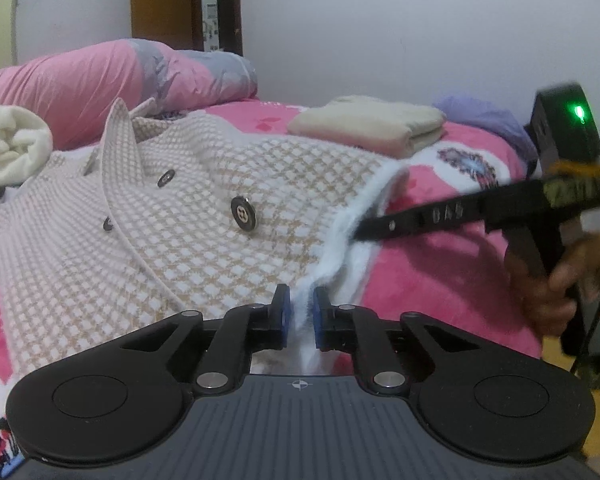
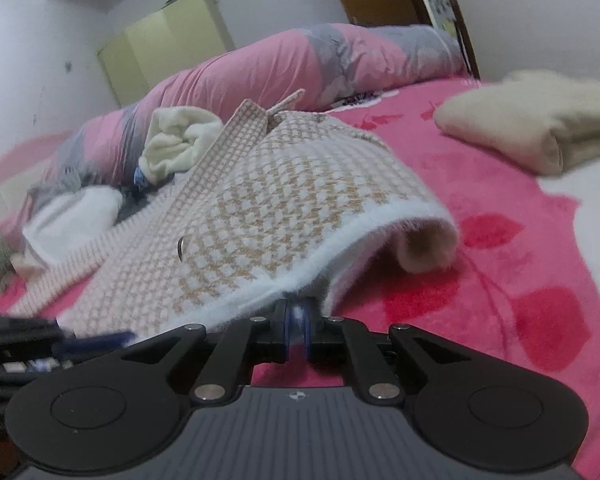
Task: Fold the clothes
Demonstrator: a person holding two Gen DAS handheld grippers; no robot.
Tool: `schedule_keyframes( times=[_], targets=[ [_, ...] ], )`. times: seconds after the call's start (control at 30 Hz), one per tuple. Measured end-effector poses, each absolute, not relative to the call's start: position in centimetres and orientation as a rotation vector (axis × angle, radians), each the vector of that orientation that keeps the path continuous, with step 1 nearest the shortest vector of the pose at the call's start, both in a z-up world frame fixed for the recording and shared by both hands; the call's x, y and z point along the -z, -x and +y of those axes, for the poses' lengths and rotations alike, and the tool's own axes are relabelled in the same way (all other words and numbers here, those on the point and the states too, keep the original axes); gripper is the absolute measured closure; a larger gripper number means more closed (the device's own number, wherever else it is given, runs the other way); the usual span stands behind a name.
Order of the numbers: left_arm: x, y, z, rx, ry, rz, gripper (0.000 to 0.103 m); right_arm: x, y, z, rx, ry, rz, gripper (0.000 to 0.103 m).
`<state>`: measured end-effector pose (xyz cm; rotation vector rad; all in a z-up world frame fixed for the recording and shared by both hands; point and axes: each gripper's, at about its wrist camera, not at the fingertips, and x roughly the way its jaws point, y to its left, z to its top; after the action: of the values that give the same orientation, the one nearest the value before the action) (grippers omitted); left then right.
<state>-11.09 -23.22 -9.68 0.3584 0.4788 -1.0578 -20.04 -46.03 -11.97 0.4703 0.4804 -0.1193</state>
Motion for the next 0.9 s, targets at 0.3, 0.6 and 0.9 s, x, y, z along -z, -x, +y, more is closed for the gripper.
schedule_keyframes(
  times=[0.3,0.6,0.9],
  targets=[
    [10.1,11.3,-23.7,1.030,-0.391,0.472,0.087,15.0,23.5,-52.3,0.004,-1.124,0.280,0.082],
    [9.8,11.6,-24.0,0.992,-0.380,0.455,0.099,14.1,21.4,-53.8,0.109,-1.107,0.318,0.082],
    [8.3,12.1,-23.4,1.040,-0.370,0.441,0.100,10.7,21.5,-52.8,0.152,-0.851,0.368,0.091]
  ],
)
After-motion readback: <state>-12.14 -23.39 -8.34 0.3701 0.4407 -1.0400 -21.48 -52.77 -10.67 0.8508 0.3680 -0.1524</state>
